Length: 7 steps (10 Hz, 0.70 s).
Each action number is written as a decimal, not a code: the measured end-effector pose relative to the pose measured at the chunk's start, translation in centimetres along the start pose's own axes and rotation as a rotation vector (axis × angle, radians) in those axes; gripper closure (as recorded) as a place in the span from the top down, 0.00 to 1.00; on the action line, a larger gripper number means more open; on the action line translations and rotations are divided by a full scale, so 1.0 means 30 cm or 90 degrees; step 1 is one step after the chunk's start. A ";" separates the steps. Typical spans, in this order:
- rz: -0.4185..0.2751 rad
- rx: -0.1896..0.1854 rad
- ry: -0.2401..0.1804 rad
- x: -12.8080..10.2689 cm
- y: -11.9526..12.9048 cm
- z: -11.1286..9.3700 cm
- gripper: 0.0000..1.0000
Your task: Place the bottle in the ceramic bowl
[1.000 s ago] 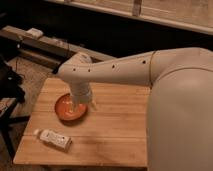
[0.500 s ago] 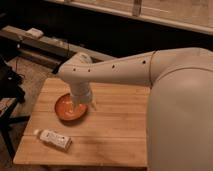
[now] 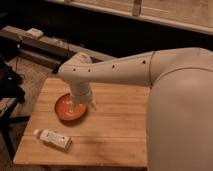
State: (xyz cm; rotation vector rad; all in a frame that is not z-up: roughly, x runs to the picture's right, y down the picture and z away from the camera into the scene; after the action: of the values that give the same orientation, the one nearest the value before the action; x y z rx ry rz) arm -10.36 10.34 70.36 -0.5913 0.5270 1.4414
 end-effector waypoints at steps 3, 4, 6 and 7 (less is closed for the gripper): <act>0.000 0.000 0.000 0.000 0.000 0.000 0.65; 0.000 0.000 0.000 0.000 0.000 0.000 0.65; -0.004 0.001 0.000 -0.001 0.001 0.001 0.65; -0.031 0.007 -0.001 0.003 0.019 0.003 0.65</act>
State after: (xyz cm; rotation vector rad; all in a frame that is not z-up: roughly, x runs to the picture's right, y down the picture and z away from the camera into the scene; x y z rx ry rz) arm -10.92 10.49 70.34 -0.5913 0.5162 1.3928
